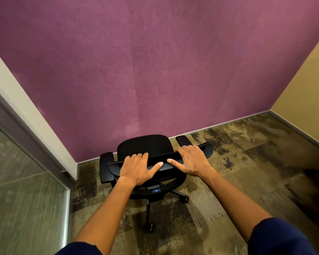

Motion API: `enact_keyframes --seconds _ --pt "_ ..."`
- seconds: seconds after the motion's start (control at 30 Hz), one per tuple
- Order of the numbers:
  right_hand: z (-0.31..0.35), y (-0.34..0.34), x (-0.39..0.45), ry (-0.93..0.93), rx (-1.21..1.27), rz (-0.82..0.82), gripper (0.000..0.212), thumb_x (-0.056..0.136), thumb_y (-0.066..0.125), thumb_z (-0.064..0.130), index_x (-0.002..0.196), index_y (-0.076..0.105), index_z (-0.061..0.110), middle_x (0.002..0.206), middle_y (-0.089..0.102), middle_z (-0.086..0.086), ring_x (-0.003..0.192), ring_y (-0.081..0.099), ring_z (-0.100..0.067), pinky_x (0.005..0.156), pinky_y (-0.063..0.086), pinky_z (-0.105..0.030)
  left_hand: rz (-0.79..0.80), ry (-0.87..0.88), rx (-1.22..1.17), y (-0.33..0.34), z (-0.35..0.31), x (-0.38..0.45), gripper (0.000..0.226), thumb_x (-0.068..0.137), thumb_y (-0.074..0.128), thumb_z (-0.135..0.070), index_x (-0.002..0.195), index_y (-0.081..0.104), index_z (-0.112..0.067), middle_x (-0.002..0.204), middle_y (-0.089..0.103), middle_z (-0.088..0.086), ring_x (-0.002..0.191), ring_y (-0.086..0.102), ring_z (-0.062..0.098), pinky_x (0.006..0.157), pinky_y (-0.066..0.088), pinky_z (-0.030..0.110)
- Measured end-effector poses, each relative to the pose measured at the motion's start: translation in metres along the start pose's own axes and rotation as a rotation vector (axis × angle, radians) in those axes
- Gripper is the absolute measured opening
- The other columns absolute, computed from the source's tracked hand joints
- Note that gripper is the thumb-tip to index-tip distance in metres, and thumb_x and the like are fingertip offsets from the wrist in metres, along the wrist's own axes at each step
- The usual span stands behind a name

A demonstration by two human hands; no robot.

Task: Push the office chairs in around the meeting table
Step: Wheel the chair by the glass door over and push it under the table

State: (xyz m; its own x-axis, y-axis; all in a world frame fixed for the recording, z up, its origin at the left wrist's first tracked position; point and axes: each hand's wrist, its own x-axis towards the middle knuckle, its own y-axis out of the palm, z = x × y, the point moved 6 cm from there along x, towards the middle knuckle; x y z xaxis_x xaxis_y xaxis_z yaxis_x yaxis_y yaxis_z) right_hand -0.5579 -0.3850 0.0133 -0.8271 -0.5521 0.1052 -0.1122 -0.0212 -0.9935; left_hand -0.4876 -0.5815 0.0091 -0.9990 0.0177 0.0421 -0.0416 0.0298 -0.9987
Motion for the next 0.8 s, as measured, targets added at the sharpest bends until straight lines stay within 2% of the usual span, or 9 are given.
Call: enact_keyframes --seconds 0.13,0.27,0.6,0.8 --pt "-0.002 0.004 -0.013 -0.009 0.016 -0.017 0.091 0.090 0.005 0.083 0.095 0.065 0.014 0.084 0.065 -0.006 0.075 0.057 -0.026 0.073 0.043 -0.042 -0.003 0.028 0.020 0.005 -0.009 -0.005 0.107 0.079 -0.003 -0.087 0.122 0.061 -0.012 0.109 0.069 0.007 0.098 0.064 0.026 0.083 0.048 0.042" --pt "-0.013 0.004 -0.021 -0.003 0.031 -0.036 0.089 0.092 0.005 0.082 0.092 0.065 0.016 0.079 0.062 -0.004 0.072 0.055 -0.024 0.071 0.043 -0.042 -0.016 0.039 0.022 0.005 -0.023 -0.008 0.109 0.076 -0.008 -0.089 0.113 0.062 -0.014 0.101 0.068 0.005 0.091 0.063 0.024 0.080 0.047 0.040" --pt "-0.012 0.002 -0.040 0.029 0.026 -0.049 0.096 0.089 -0.004 0.083 0.092 0.066 0.016 0.078 0.062 -0.004 0.071 0.055 -0.023 0.072 0.043 -0.042 -0.065 0.040 0.024 0.003 -0.032 -0.023 0.110 0.079 -0.008 -0.087 0.120 0.063 -0.013 0.106 0.070 0.006 0.096 0.065 0.024 0.083 0.048 0.040" --pt "-0.009 0.003 -0.065 0.021 -0.001 -0.059 0.102 0.087 -0.007 0.083 0.101 0.069 0.016 0.082 0.065 -0.005 0.075 0.057 -0.023 0.076 0.045 -0.042 -0.065 0.020 0.020 0.009 -0.042 -0.046 0.110 0.081 -0.007 -0.087 0.121 0.063 -0.012 0.110 0.070 0.006 0.101 0.065 0.024 0.088 0.048 0.039"
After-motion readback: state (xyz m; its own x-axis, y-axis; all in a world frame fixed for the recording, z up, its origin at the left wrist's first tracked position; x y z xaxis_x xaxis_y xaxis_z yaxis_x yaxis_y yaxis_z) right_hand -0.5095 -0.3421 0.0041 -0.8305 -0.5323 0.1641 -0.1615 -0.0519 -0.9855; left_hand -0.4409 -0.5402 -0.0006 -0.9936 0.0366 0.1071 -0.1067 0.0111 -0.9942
